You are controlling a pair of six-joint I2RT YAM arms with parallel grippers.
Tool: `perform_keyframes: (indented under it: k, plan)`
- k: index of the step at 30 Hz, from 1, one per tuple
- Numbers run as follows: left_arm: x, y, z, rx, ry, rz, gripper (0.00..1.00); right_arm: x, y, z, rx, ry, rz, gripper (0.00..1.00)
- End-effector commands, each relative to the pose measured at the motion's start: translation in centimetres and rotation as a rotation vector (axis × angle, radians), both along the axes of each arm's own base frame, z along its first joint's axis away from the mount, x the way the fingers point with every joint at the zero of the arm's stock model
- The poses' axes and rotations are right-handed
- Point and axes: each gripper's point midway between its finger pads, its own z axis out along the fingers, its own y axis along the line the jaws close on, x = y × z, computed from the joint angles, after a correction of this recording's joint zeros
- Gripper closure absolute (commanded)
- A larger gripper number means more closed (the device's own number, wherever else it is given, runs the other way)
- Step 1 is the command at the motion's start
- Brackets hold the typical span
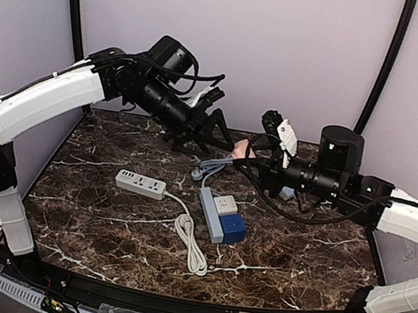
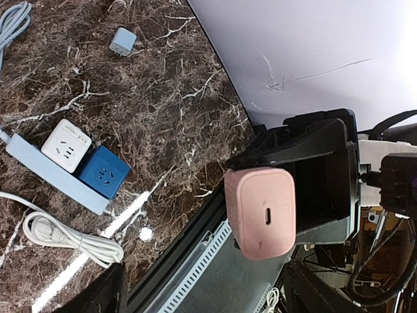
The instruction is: Insert the plug
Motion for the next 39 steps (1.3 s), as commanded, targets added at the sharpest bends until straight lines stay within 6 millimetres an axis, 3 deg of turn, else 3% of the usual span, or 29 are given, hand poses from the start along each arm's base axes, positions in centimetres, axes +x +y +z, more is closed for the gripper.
perform_keyframes:
  k: [1,11,23,32,39]
  plan:
    - [-0.2,-1.0,0.8,-0.029,-0.006,-0.014,0.2,-1.5,0.4,0.5,0.013,-0.023,0.052,0.81]
    - [-0.8,-2.4,0.2,-0.057,0.037,-0.064,0.33,-2.1,1.0,0.3,0.001,-0.035,0.076,0.81]
    - [-1.7,-3.6,0.2,-0.093,0.063,-0.123,0.35,-2.1,1.2,-0.5,-0.037,-0.037,0.074,0.81]
    - [-2.0,-3.9,-0.6,-0.084,0.09,-0.139,0.57,-2.0,1.2,-1.2,-0.071,-0.04,0.076,0.82]
    - [-2.2,-4.2,-1.0,-0.084,0.112,-0.155,0.58,-1.8,1.2,-1.2,-0.08,-0.049,0.069,0.82]
